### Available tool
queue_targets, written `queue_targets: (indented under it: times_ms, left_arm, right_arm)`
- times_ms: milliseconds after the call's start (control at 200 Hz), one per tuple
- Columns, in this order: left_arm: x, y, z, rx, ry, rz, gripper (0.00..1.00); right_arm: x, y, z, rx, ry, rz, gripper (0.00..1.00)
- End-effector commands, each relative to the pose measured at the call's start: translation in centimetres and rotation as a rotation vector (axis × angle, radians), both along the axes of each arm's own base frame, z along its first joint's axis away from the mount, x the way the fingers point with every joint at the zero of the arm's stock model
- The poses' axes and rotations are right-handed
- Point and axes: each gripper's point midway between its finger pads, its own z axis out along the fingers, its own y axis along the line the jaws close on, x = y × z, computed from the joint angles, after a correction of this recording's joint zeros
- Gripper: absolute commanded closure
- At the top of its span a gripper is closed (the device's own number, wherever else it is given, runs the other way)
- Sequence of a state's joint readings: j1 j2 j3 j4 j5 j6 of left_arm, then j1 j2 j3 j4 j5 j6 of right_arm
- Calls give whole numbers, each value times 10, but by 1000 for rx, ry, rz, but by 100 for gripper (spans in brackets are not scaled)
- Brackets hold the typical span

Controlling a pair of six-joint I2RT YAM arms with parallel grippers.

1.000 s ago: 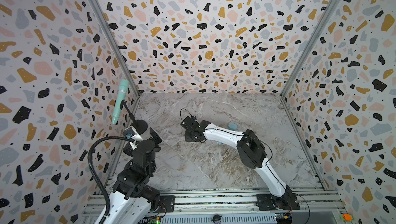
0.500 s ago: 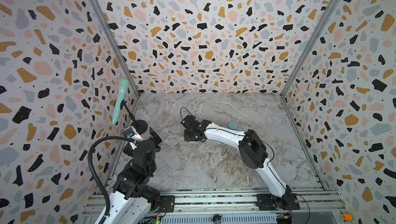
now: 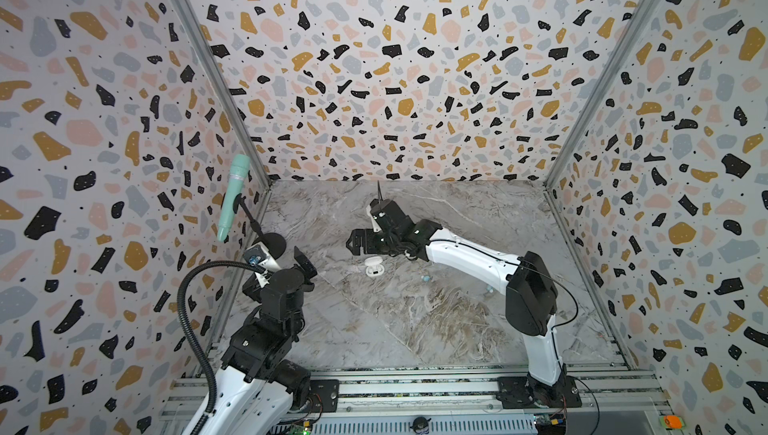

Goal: Insert wireless bluetooth earbuds into charging case
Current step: Close the charging case at the center of the table.

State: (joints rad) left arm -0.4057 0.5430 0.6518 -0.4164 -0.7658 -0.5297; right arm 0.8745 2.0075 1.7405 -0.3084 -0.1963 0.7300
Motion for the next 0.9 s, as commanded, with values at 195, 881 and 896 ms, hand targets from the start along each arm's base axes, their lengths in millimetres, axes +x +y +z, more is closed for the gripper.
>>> queue_targets:
  times_ms: [195, 881, 896]
  left_arm:
    - [20, -22, -17, 24, 74, -109, 0]
    - [26, -33, -26, 33, 116, -162, 0]
    - [26, -33, -26, 32, 115, -161, 0]
  right_arm:
    - [33, -23, -11, 109, -86, 209, 1]
    - [16, 1, -76, 150, -21, 397, 1]
    - [15, 1, -76, 149, -20, 399, 1]
